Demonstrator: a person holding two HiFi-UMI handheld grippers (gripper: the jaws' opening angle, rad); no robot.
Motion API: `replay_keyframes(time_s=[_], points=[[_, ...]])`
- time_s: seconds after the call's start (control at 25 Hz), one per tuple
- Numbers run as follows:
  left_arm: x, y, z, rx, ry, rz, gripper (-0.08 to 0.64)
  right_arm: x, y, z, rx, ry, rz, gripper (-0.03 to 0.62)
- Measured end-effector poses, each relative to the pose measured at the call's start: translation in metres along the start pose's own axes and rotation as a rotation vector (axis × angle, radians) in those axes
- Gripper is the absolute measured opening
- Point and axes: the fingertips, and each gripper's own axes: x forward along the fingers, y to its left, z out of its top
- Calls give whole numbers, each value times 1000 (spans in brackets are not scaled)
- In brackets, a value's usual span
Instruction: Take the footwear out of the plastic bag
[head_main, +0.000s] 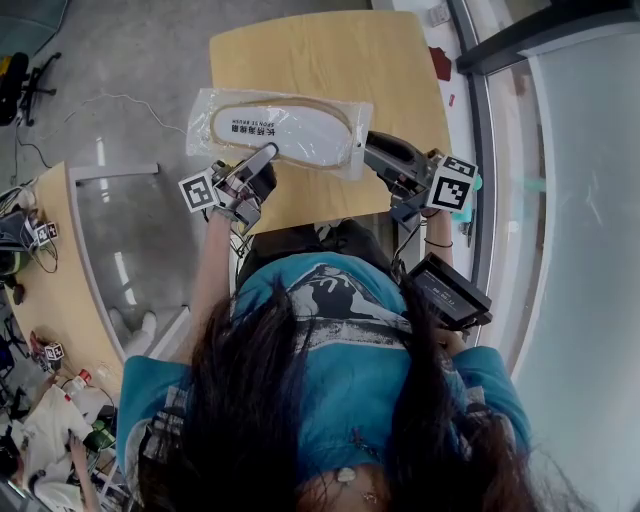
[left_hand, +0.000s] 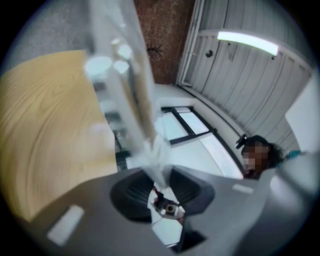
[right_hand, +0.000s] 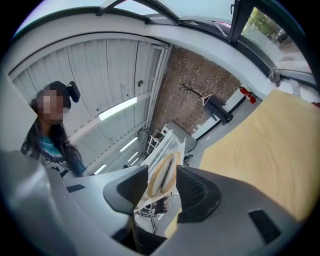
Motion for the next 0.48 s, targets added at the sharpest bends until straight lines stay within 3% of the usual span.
replay_keyframes(time_s=[0.12, 0.24, 0.36, 0.48], points=[[2, -2, 0, -1, 10, -6, 87, 2, 5, 2, 7, 0, 23, 155], [5, -7, -1, 3, 18, -30, 83, 4, -8, -7, -26, 69, -54, 155], [9, -23, 4, -26, -22, -140, 80, 3, -20, -15, -10, 99, -95, 164], [16, -31, 8, -29, -26, -182, 79, 1, -10, -6, 69, 19, -6, 177]])
